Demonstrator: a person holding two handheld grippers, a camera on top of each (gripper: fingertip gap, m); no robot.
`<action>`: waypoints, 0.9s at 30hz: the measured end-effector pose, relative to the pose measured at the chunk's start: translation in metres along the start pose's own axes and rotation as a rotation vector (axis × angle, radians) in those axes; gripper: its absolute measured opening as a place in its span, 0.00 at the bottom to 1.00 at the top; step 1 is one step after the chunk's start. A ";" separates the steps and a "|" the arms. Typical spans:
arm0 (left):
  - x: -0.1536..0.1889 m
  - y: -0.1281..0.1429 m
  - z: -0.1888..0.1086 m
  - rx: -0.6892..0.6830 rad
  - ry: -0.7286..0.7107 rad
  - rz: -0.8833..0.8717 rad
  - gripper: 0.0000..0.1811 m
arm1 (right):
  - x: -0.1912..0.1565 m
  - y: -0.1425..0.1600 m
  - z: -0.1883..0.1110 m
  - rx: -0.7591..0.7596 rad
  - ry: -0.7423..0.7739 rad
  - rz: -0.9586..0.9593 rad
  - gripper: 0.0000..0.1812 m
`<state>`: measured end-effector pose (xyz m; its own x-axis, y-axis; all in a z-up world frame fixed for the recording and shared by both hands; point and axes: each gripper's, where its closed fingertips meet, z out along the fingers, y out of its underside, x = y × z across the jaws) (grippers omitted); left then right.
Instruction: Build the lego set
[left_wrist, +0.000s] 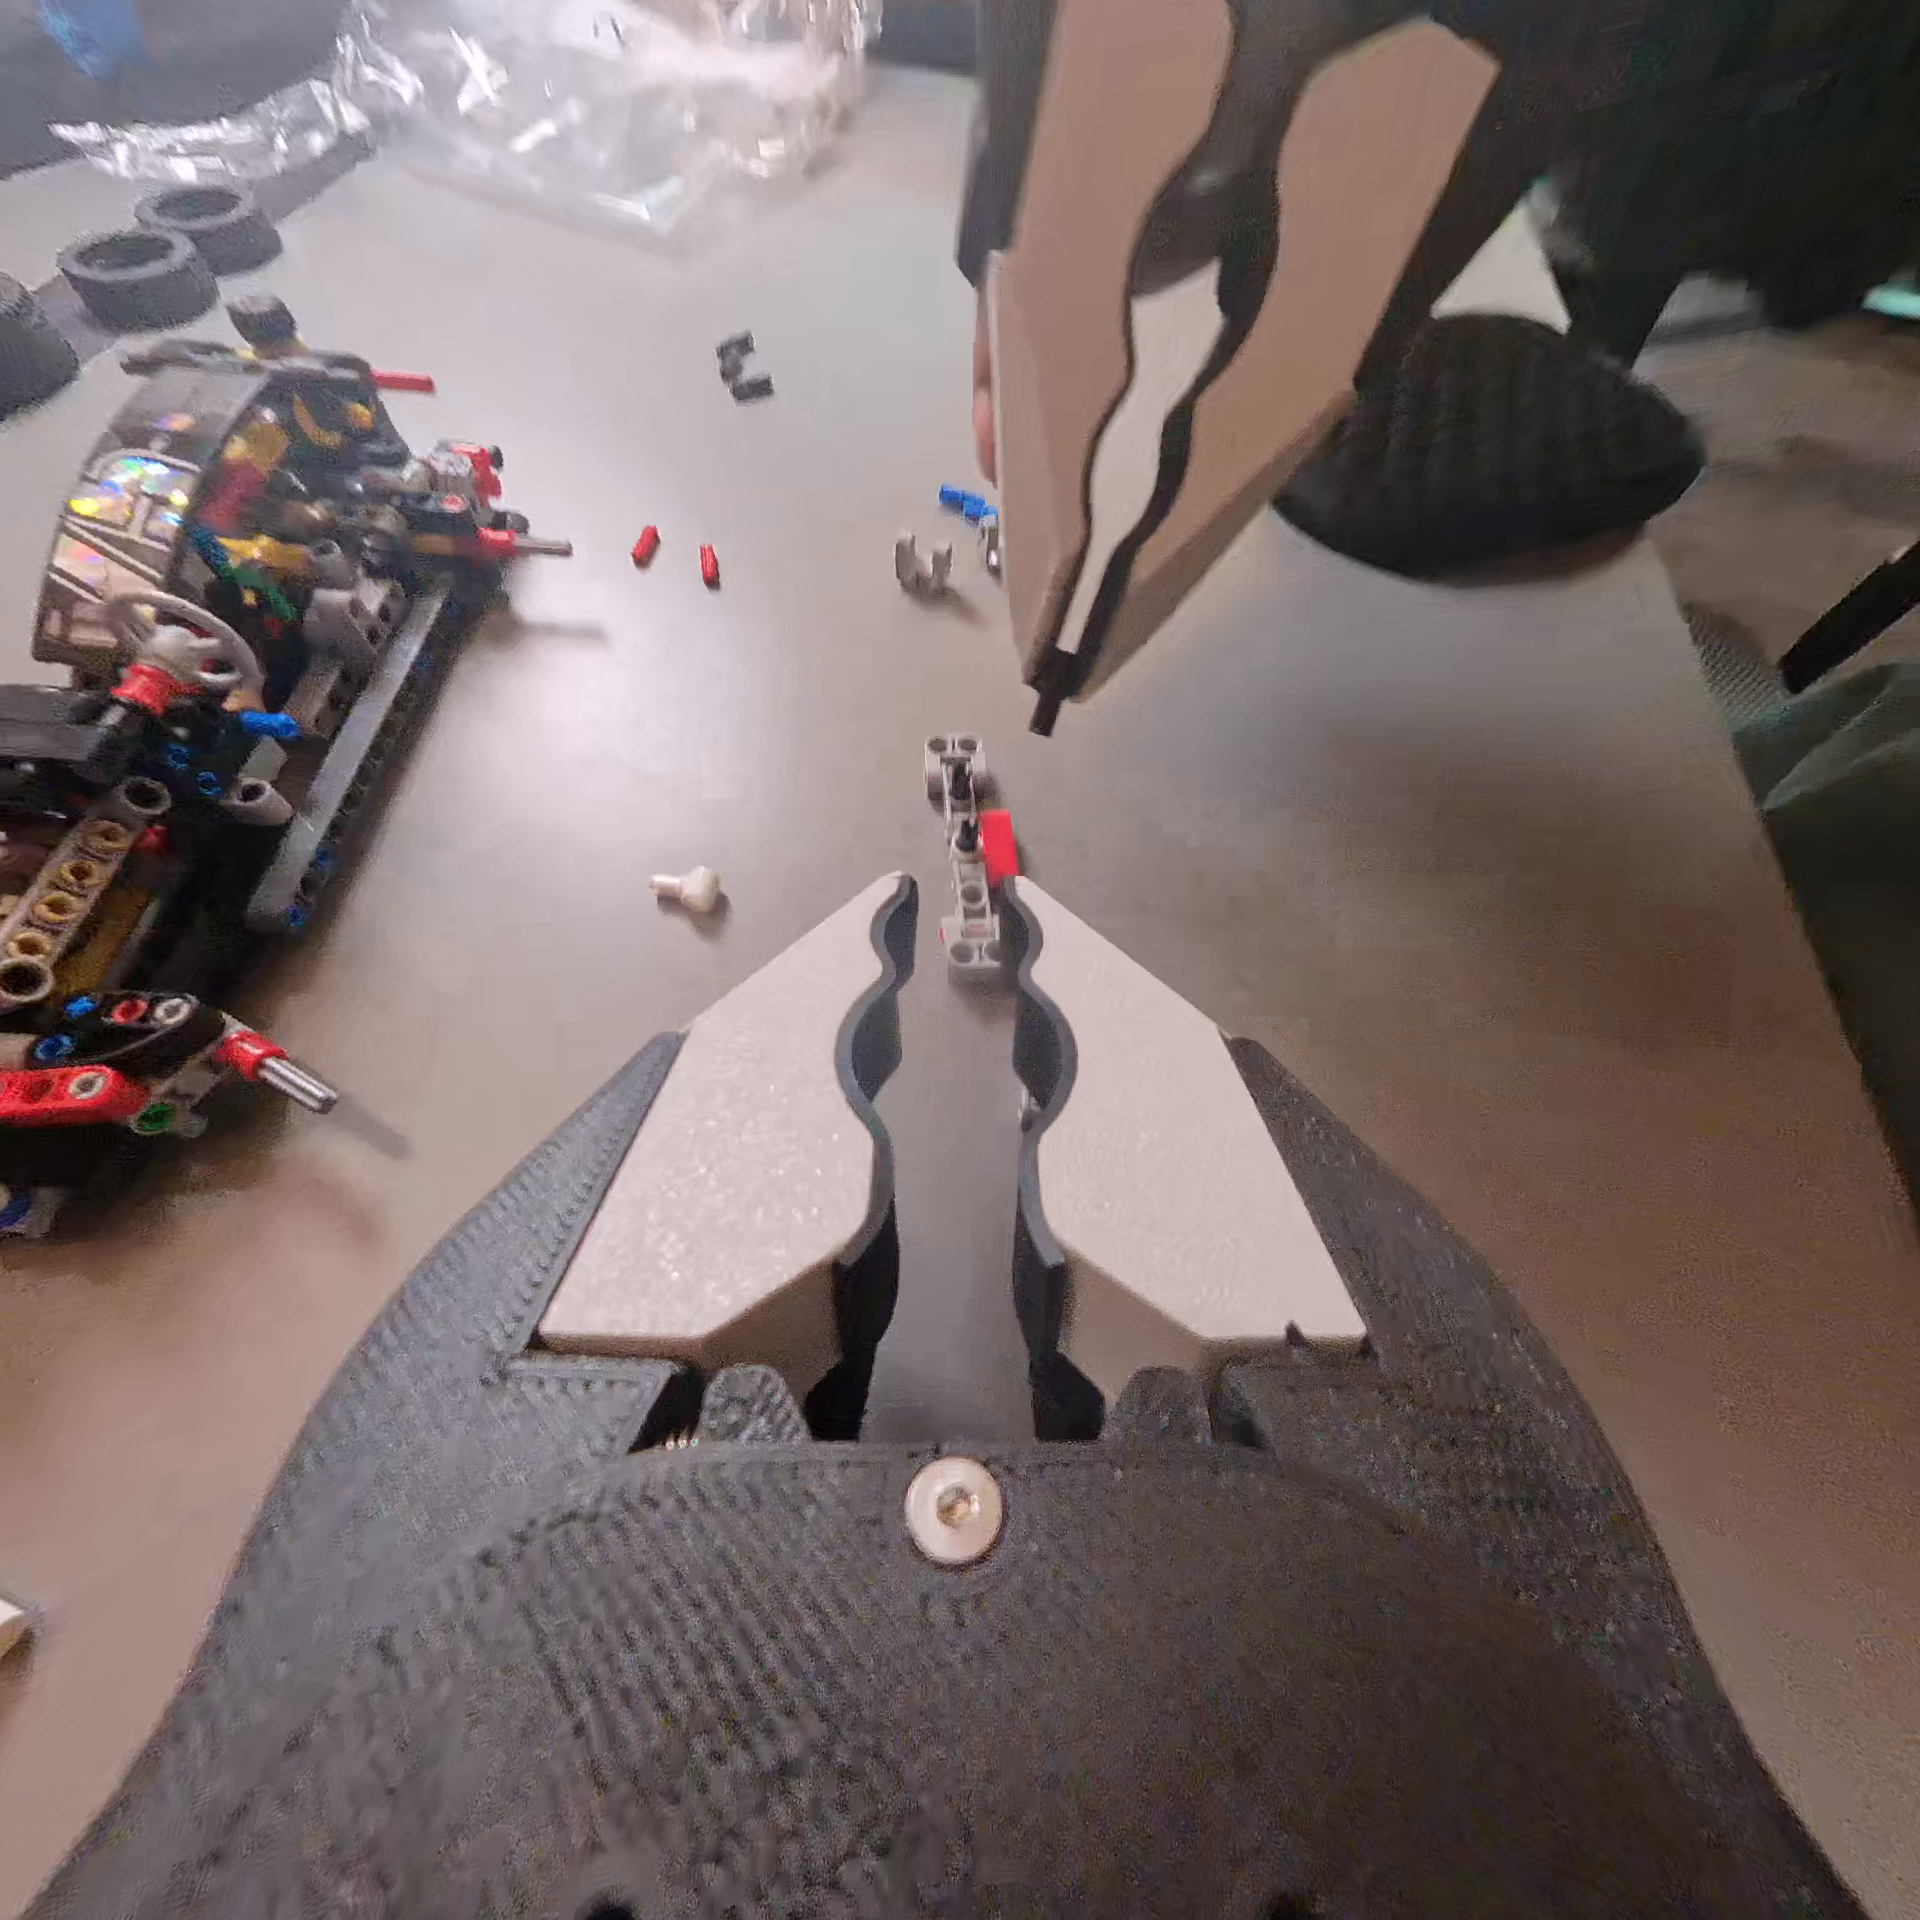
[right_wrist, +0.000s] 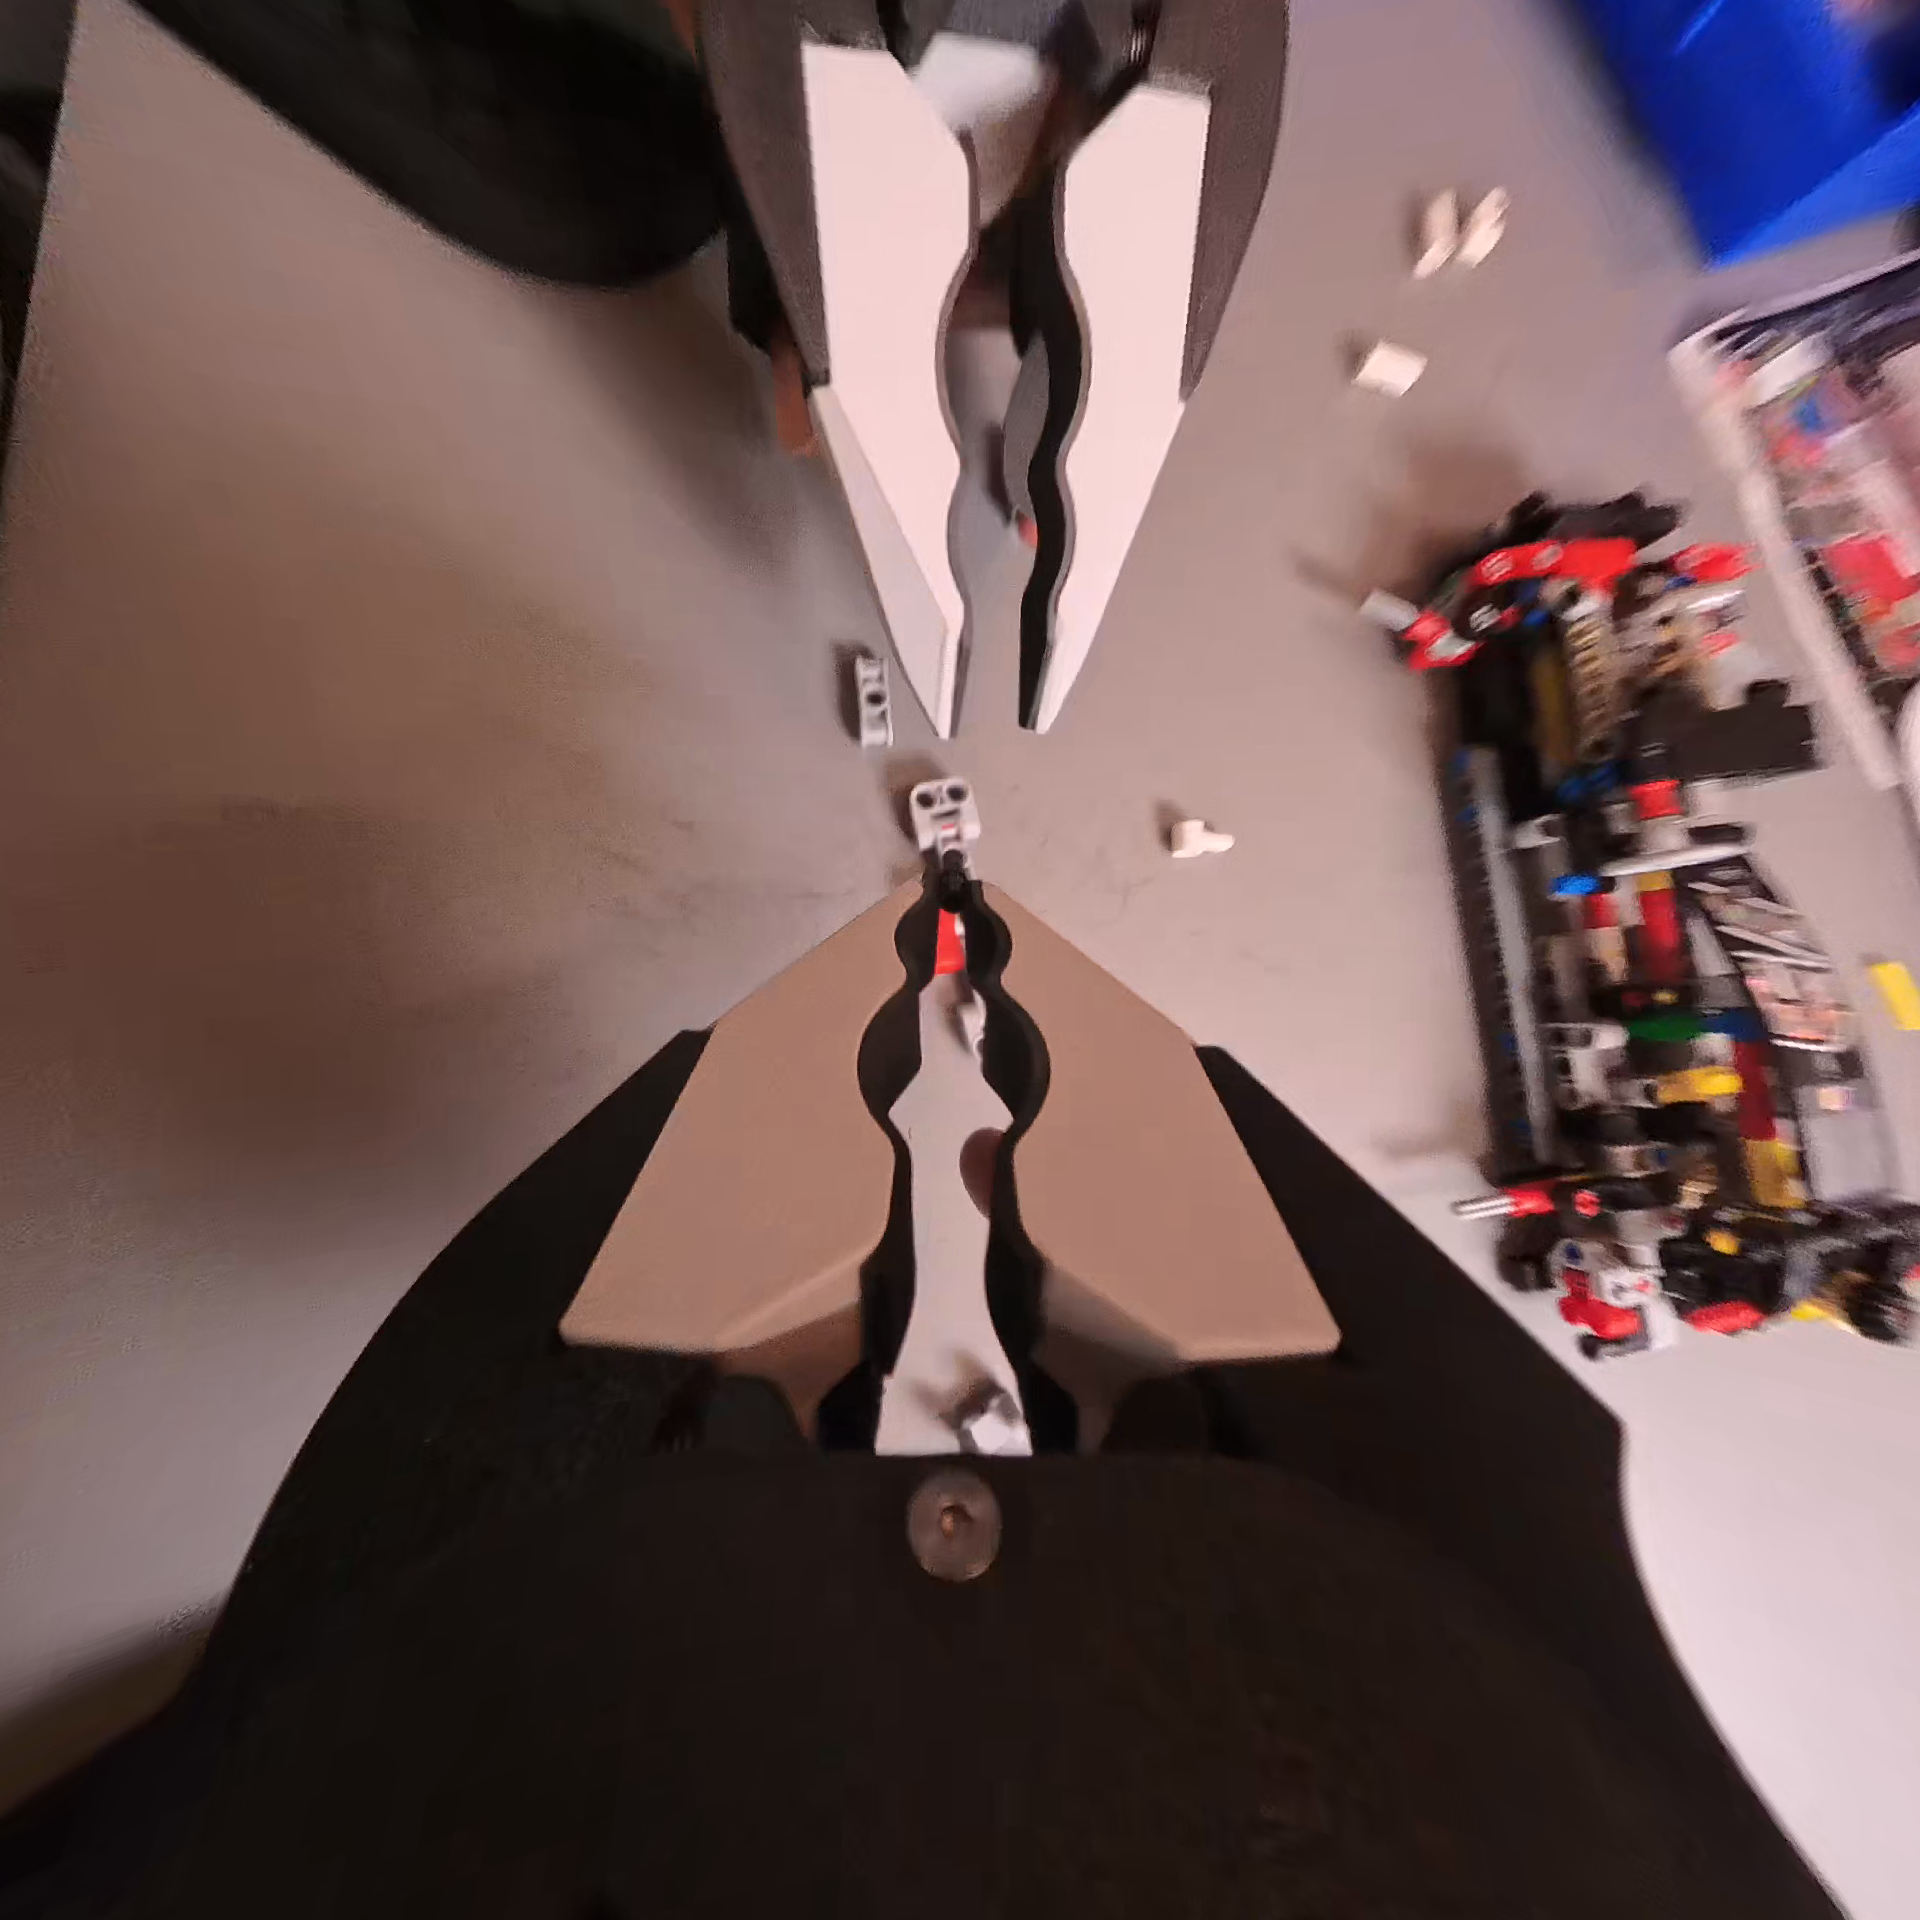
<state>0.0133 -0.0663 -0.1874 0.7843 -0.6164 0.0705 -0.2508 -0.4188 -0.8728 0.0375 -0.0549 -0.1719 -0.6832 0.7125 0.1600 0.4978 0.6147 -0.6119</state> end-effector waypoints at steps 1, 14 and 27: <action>0.001 0.006 0.003 -0.035 -0.003 0.012 0.08 | 0.000 0.003 0.005 -0.036 -0.037 0.012 0.01; 0.005 0.025 0.018 -0.155 -0.035 0.084 0.07 | 0.000 0.017 0.042 -0.351 -0.174 -0.010 0.01; 0.001 0.025 0.017 -0.153 -0.018 0.050 0.01 | 0.002 0.021 0.040 -0.473 -0.169 -0.126 0.01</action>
<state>0.0177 -0.0655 -0.2172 0.7785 -0.6273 0.0190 -0.3720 -0.4856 -0.7911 0.0257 -0.0543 -0.2155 -0.8110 0.5821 0.0584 0.5661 0.8061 -0.1727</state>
